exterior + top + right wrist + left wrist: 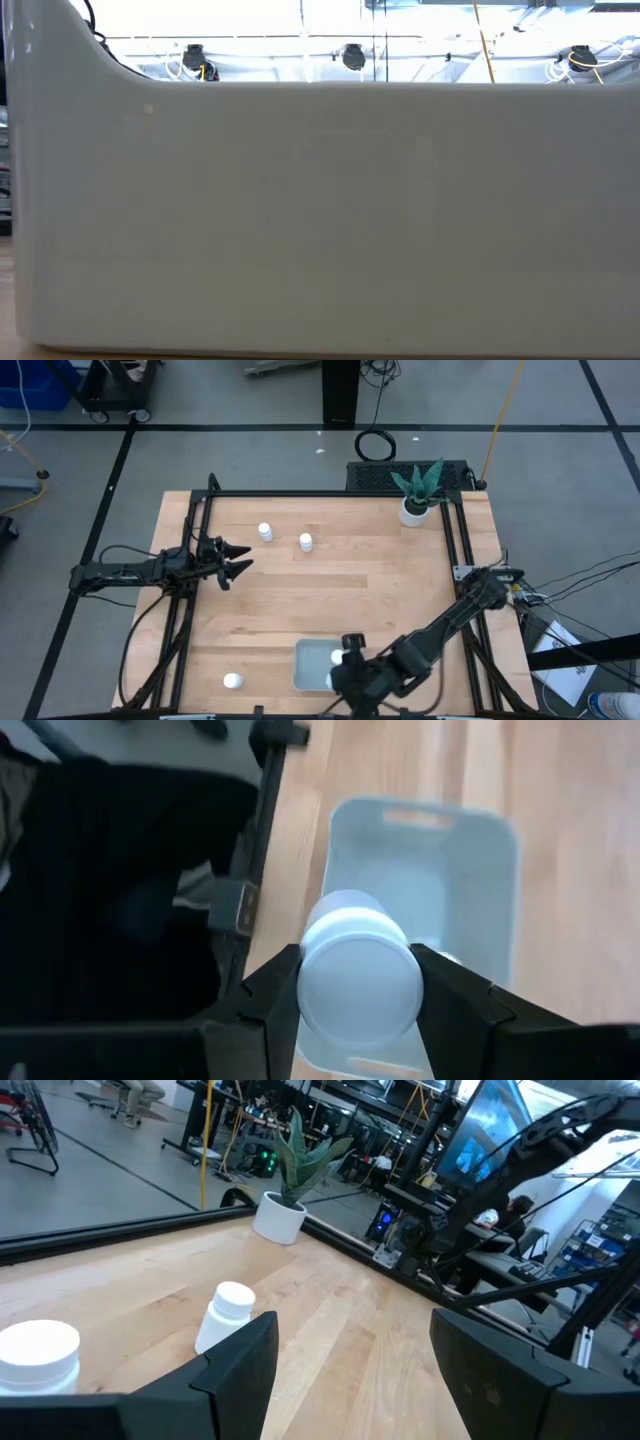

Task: Pick and place pill bottles into a basket
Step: Put the white pill bottle into the gray bin

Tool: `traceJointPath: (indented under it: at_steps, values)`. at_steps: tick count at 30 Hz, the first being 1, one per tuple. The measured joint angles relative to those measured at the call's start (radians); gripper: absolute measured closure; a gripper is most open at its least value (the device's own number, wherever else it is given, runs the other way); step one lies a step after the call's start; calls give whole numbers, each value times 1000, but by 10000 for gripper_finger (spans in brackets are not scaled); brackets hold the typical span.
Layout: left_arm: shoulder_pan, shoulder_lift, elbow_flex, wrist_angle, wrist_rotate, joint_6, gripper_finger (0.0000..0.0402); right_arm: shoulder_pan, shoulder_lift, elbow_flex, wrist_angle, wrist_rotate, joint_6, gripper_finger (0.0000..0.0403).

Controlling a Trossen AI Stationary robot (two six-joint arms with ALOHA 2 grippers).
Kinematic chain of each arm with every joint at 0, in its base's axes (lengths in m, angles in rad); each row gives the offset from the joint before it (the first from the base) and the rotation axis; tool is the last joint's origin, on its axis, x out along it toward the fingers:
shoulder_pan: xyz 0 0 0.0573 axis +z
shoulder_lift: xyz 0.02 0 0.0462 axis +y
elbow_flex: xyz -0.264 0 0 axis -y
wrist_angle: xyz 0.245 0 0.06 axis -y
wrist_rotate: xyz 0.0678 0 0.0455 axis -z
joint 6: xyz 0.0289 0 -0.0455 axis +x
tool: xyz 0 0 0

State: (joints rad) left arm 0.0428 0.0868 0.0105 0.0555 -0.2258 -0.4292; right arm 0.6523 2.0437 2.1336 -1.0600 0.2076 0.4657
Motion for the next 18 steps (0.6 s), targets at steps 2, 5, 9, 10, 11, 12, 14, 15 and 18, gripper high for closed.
traceJointPath:
  at_steps: [2, 5, 9, 10, 11, 12, 14, 15, 18]
  values:
    - [0, 0, 0, -1, 0, -4, 133, -10, 25, 7, -27, -28, 27, 252]
    - [0, 0, 0, -1, 12, -5, 133, -25, 46, 10, -80, -52, 74, 252]
    - [0, 0, 0, -2, 17, -7, 133, -38, 70, 10, -122, -55, 99, 252]
    - [0, 0, 0, -2, 18, -7, 133, -39, 75, 10, -122, -55, 99, 252]
    - [0, 0, 0, -2, 18, -7, 133, -39, 80, 10, -122, -55, 101, 252]
    - [0, 0, 0, -2, 18, -7, 133, -39, 83, 10, -126, -58, 103, 252]
    - [0, 0, 0, -1, 18, -7, 133, -41, 96, 10, -141, -81, 112, 252]
    - [0, 0, 0, -1, 18, -7, 133, -42, 100, 10, -146, -90, 120, 252]
    - [0, 0, 0, -1, 18, -7, 133, -43, 113, 9, -149, -81, 121, 252]
